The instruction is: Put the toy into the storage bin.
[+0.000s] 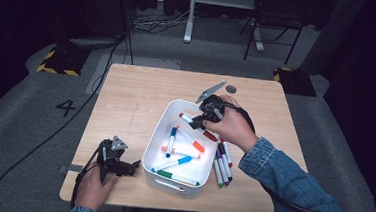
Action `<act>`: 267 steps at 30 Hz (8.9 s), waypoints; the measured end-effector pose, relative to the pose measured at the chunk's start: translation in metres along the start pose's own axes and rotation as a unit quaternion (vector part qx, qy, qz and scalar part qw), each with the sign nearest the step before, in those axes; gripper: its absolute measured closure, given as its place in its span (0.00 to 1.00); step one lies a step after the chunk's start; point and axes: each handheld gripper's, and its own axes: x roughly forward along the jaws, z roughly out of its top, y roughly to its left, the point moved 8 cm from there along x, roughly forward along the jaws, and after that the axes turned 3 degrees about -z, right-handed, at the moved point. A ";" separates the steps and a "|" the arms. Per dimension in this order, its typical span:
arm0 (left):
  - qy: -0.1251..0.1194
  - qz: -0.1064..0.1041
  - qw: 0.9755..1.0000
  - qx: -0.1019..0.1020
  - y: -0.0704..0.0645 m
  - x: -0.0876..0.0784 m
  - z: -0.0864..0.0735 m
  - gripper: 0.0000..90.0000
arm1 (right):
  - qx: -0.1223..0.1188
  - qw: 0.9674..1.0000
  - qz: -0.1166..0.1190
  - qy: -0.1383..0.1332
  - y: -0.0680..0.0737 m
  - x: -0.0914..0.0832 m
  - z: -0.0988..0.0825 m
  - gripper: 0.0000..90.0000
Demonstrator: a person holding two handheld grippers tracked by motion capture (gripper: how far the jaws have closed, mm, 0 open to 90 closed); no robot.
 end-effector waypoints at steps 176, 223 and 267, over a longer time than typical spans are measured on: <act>-0.002 0.003 1.000 -0.001 -0.001 0.000 0.000 0.00 | 0.009 0.999 -0.032 -0.010 -0.020 -0.068 -0.030 0.86; -0.002 0.000 1.000 -0.002 -0.001 0.000 0.000 0.00 | -0.056 0.998 -0.008 0.019 0.006 0.010 -0.014 0.86; -0.001 0.000 1.000 -0.003 -0.001 0.000 0.000 0.00 | 0.058 0.996 -0.052 -0.053 -0.032 -0.066 -0.076 0.61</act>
